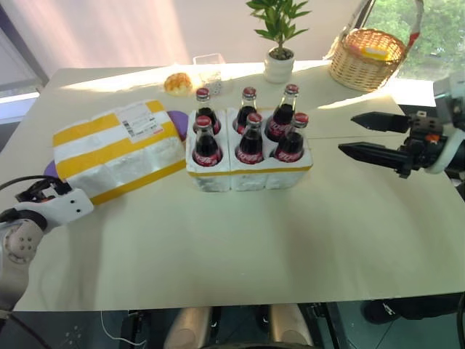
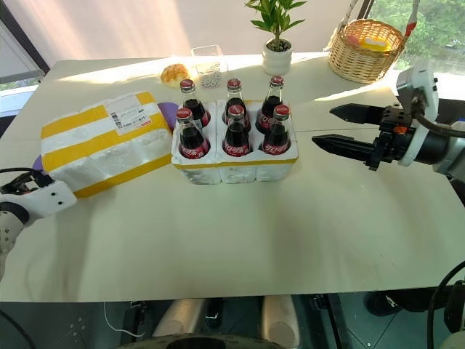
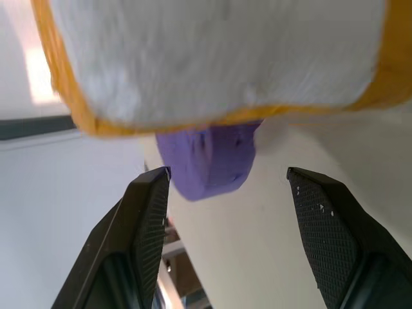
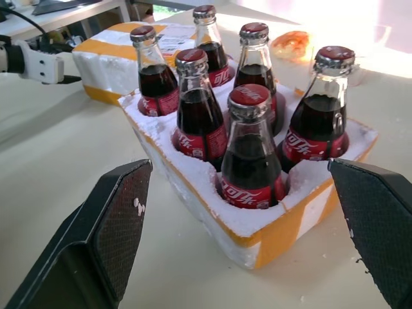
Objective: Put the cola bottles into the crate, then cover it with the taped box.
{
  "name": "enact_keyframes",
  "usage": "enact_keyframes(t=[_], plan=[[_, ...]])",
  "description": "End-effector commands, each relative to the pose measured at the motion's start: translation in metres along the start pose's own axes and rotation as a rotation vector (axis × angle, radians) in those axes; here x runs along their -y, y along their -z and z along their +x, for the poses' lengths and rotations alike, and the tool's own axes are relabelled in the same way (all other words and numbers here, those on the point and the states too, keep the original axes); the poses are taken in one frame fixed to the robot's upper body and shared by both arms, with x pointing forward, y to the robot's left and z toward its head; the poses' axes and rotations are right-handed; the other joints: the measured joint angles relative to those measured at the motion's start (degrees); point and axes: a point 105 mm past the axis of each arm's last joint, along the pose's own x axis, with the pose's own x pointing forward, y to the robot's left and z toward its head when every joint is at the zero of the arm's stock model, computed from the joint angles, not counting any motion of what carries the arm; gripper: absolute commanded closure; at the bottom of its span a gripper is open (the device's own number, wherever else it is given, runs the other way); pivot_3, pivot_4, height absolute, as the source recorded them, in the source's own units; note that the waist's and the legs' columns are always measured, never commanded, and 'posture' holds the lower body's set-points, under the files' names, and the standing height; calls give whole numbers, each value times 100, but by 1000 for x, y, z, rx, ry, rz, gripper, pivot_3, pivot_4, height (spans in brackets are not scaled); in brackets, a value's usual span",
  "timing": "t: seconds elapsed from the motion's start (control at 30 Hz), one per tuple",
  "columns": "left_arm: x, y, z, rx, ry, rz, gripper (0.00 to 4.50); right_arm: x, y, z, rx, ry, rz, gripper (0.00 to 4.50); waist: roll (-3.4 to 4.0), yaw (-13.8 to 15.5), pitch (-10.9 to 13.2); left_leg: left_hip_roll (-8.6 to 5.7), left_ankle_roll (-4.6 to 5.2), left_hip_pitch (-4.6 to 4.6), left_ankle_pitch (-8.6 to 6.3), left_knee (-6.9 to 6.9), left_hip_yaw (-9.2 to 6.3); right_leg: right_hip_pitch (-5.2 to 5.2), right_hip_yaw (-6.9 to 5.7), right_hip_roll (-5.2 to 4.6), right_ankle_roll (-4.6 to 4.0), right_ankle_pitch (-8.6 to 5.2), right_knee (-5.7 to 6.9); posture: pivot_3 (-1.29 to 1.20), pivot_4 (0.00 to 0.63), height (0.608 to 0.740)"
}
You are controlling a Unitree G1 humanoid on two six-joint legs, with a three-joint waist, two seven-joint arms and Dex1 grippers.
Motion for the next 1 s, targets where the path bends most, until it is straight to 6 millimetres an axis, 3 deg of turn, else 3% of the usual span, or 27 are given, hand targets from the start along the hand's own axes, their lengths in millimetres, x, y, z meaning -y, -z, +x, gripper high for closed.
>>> enact_keyframes(t=[0.03, 0.27, 0.6, 0.7, 0.8, 0.83, 1.0], plan=[[-7, 3, 10, -6, -55, 22, 1531, -5, -17, -6, 31, 9, -60, 0, 0, 7, 0, 0, 0, 0, 0, 0, 0, 0, 0, 0, 0, 0, 0, 0, 150, 740], [-8, -7, 46, 44, -125, 57, 1531, -9, -22, -9, 30, 15, -72, 0, -3, 6, -2, -4, 0, 1, 0, 4, 1, 2, -4, -1, 3, 2, 1, 0, 150, 740], [-5, -14, 65, 80, -152, 87, 1531, -10, -23, -13, 33, 36, -68, 0, -5, 2, -3, -3, 0, 1, 0, 2, 1, 0, -2, 0, 4, 2, 3, 0, 150, 740], [-4, -15, 67, 90, -151, 73, 2439, -10, -22, -14, 32, 44, -67, 0, -3, 8, -6, -3, 1, 1, 1, 4, 1, 1, -2, -1, 4, 3, 5, 0, 150, 740], [-7, -13, 67, 83, -155, 63, 3899, -11, -21, -15, 30, 49, -64, 0, 1, 10, -11, -4, 1, 2, 1, 6, 1, 3, -1, -1, 5, 3, 6, 0, 150, 740], [-9, -11, 68, 74, -160, 56, 4140, -11, -20, -15, 27, 51, -64, 0, 5, 5, -14, -4, 1, 3, 1, 6, 1, 3, -1, -2, 5, 3, 7, 0, 150, 740], [-31, -3, 66, 50, -205, 5, 4140, -11, -15, -20, 8, 48, -28, 0, 4, 3, -15, -3, 1, 3, 1, 7, 2, 3, -1, -1, 5, 3, 9, 0, 150, 740]])
